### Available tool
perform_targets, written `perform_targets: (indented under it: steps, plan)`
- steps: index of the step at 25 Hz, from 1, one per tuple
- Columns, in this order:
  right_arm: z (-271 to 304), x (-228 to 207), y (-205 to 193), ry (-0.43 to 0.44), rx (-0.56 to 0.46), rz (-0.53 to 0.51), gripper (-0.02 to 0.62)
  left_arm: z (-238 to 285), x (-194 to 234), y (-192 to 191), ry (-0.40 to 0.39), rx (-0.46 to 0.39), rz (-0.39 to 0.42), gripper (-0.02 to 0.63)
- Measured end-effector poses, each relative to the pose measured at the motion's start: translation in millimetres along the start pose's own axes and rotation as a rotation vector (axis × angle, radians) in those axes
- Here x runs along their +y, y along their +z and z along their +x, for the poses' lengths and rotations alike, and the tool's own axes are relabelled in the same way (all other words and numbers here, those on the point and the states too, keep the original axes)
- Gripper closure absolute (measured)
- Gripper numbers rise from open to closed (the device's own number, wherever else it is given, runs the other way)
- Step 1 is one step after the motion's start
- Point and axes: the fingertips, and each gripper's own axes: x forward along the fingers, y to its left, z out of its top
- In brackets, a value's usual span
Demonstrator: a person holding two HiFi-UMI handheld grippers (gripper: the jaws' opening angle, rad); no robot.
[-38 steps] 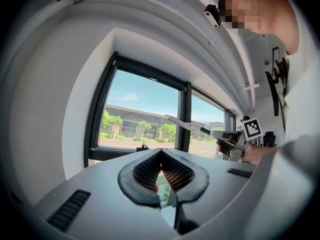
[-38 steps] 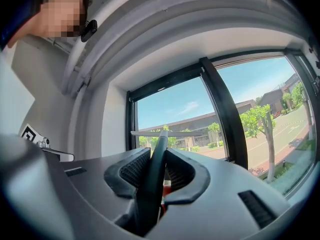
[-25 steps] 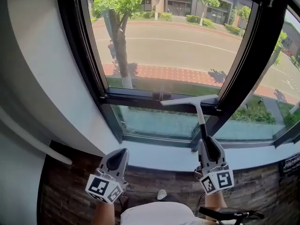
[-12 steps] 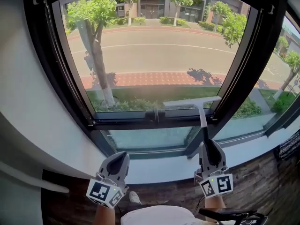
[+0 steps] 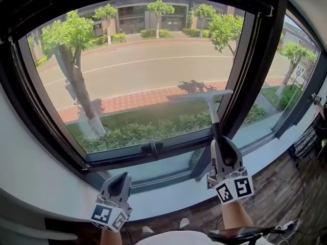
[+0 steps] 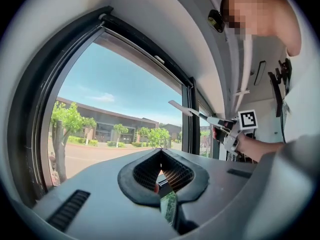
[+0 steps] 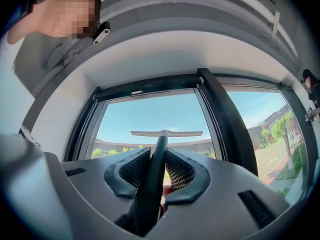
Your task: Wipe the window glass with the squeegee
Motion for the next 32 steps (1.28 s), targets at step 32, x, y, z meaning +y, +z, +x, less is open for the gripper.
perform_targets:
  steps: [32]
  plan:
    - [206,-109,189,0.001,-0.344,-0.094,0.492,9,-18,6,0.056,0.002,0.008,0.588]
